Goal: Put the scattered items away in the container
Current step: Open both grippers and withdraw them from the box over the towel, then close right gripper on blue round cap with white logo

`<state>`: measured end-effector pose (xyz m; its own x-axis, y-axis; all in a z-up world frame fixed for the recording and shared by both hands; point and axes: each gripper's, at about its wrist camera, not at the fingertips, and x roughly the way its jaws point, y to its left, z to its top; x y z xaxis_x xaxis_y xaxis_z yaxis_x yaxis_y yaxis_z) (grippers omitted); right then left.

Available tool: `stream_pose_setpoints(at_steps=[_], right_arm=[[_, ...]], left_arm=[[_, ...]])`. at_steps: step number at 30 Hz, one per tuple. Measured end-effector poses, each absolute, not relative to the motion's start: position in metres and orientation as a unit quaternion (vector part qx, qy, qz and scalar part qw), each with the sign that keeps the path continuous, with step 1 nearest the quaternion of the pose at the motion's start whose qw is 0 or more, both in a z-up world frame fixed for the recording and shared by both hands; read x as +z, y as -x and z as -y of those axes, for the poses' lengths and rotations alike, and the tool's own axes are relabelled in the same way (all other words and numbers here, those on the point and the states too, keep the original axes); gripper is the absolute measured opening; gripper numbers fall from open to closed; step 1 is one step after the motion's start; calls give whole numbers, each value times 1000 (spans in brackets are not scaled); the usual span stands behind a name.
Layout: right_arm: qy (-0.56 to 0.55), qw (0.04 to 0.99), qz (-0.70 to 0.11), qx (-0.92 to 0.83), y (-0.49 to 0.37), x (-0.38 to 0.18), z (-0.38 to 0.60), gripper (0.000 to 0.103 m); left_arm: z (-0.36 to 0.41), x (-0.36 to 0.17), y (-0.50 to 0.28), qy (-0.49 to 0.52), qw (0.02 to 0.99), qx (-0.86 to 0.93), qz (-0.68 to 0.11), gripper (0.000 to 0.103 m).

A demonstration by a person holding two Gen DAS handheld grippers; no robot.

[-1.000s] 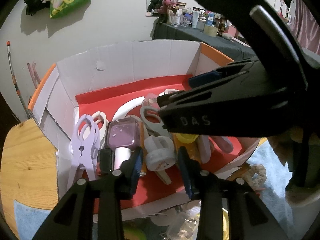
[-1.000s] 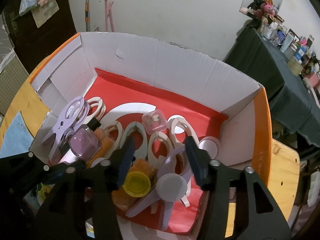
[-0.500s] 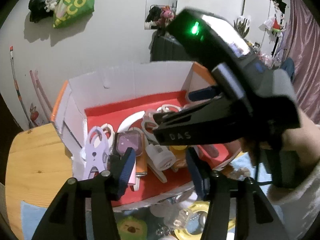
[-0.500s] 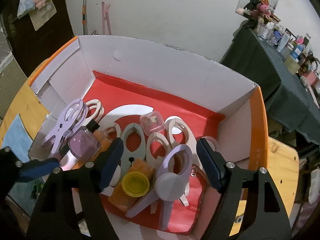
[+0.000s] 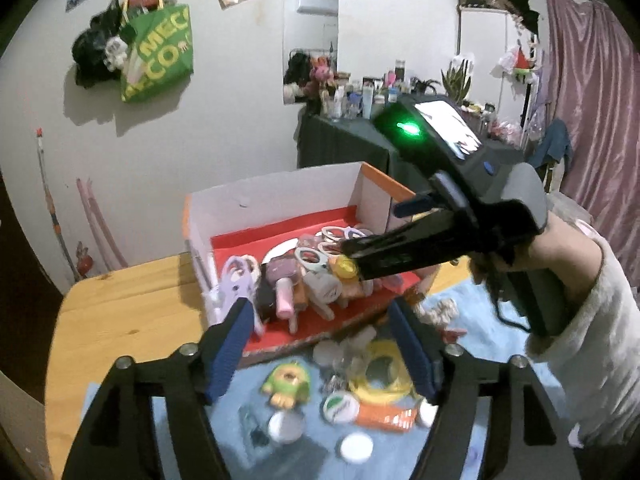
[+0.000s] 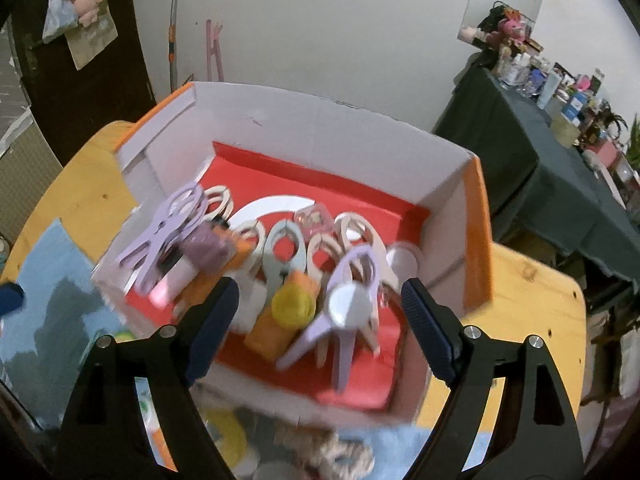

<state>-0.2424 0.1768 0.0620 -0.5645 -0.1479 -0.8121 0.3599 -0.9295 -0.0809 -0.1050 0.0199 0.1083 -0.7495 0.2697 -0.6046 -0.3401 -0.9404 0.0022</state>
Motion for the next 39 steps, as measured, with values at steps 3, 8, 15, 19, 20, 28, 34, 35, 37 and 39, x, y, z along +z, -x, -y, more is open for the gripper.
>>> stream_pose_setpoints(at_steps=[3,8,15,19,20,28,34,35,37,39], right_arm=[[-438,144,-115,-880,212,62,-185,83],[-438,157,-113,-878,161,56,-191,83],[-438,171,-117,-875,104,45,-191,83],[-443,178,-119,-870,82,34,-192,83],[-445,179,-121,-869,77,32,-191,83],[-457,207,-136,-854,41,9,-182,83],[-461,239,-140,-843,21,-5,-175,83],[-463,246,-138,-840,19,-7,-175,83],[-464,264,-126,-836,17,-11,-176,83],[-471,270,-104,-833,18,-15,-181,83]], left_arm=[[-7,108,80,309,157,936,-64,77],[2,96,58,321,158,931,-68,79],[3,73,44,339,160,925,-63,79],[2,61,42,350,166,920,-57,80],[1,58,43,352,167,919,-57,80],[-9,29,56,383,215,895,-75,80],[-19,15,65,379,273,876,-120,80],[-21,13,67,381,289,869,-125,80],[-24,13,69,385,308,861,-125,80],[-27,11,72,389,326,853,-124,80]])
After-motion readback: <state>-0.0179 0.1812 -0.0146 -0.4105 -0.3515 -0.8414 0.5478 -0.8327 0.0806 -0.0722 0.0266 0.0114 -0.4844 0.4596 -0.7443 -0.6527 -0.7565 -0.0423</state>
